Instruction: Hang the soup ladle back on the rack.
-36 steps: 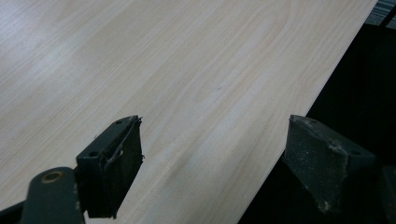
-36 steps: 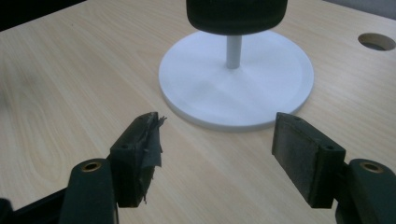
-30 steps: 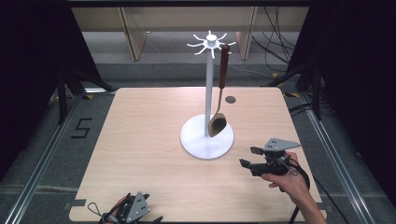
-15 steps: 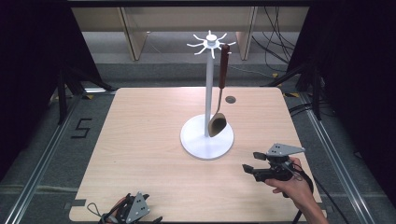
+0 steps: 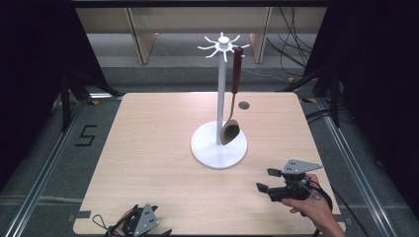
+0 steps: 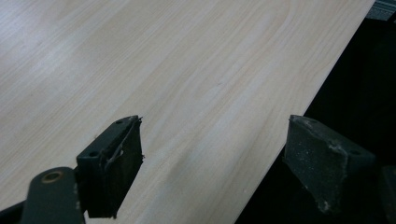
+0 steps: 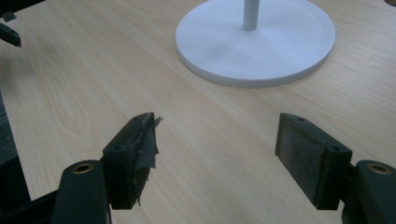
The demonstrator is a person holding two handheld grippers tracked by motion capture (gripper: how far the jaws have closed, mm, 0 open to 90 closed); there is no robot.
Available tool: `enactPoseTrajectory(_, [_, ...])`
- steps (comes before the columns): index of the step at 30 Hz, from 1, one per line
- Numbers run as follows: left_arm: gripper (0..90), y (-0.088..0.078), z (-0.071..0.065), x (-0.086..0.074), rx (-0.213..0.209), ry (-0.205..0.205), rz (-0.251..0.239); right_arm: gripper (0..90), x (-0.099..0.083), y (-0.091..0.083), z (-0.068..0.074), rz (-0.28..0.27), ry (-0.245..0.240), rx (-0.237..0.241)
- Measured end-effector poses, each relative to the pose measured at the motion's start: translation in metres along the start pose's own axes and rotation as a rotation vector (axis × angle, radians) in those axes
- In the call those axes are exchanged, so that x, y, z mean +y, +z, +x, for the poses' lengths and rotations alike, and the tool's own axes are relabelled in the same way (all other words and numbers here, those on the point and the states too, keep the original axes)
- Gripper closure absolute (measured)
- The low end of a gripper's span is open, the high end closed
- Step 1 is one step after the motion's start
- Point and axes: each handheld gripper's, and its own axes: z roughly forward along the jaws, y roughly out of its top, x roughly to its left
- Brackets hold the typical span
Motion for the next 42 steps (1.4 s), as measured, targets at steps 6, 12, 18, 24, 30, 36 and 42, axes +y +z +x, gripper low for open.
enactPoseTrajectory(6, [18.5,0.000,-0.001,0.000,-0.005,-0.008,-0.006,29.8,-0.004,-0.001,0.002,0.014,-0.022,0.027])
enactPoseTrajectory(12, [18.4,0.001,-0.001,-0.001,-0.004,-0.009,-0.019,29.6,-0.010,-0.001,0.005,0.022,-0.034,0.003])
enactPoseTrajectory(18, [18.4,0.001,-0.001,-0.001,-0.005,-0.008,-0.016,29.5,-0.013,-0.002,0.007,0.034,-0.020,0.006])
enactPoseTrajectory(24, [18.4,0.001,-0.001,-0.001,-0.003,-0.003,-0.013,27.9,-0.016,-0.002,0.010,0.026,-0.049,0.021])
enactPoseTrajectory(30, [18.4,0.001,-0.001,-0.001,-0.006,-0.005,-0.015,26.0,-0.019,-0.002,0.014,0.023,-0.039,0.028])
enactPoseTrajectory(36, [18.4,0.001,-0.001,-0.001,-0.005,-0.004,-0.013,23.2,-0.023,-0.002,0.014,0.036,-0.027,0.035])
enactPoseTrajectory(42, [18.4,0.001,-0.001,-0.001,-0.005,-0.004,-0.013,17.3,-0.026,-0.003,0.012,0.032,-0.015,0.016])
